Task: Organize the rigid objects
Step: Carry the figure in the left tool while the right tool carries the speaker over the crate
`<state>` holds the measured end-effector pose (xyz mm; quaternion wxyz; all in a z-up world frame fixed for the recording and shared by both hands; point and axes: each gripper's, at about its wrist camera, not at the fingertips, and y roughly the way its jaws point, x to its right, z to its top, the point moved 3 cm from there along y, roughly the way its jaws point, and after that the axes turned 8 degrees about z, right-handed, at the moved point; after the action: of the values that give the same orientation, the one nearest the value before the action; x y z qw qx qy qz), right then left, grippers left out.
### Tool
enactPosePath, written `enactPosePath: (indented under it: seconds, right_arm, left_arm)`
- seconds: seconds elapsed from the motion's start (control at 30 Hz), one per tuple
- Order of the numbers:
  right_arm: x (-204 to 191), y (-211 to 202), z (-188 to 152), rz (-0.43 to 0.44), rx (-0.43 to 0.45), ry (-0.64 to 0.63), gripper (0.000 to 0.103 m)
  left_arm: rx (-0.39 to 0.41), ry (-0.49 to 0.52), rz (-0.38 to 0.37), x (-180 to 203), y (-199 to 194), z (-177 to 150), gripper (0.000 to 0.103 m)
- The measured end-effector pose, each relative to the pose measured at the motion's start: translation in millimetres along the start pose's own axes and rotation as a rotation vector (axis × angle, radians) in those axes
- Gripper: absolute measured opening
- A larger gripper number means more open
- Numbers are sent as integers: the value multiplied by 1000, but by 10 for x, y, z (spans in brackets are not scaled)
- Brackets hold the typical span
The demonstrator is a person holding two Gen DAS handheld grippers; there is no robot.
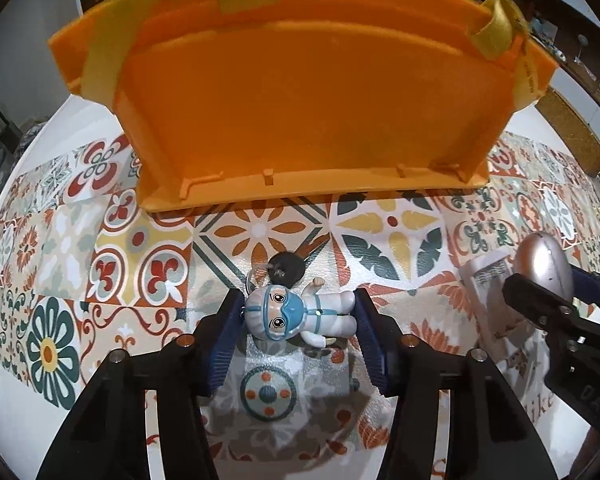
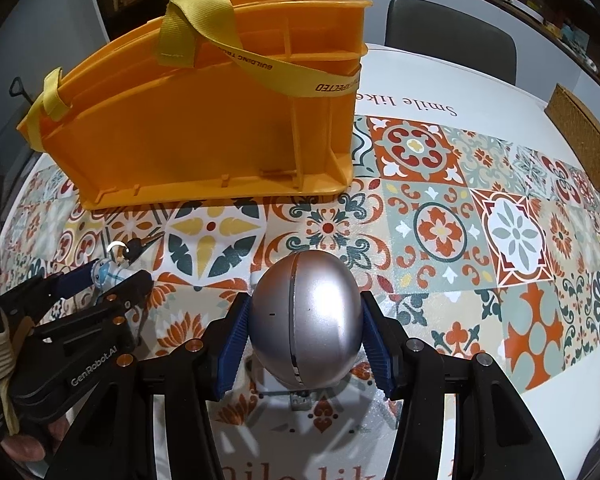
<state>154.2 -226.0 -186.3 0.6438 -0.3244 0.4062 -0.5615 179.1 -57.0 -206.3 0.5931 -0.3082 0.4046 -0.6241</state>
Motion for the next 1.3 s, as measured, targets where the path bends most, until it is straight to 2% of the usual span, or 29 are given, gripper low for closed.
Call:
enactPosePath:
  seconds: [0.4,1.3]
  right_arm:
    - [-142,-230,-12,17,23,-11,53]
    - [-499,-956,88,51,129,-26,53]
  left_arm:
    - [16,7,-21,-57,-403,-78,54]
    - [124,-43,-49,-368,-1238,95,54]
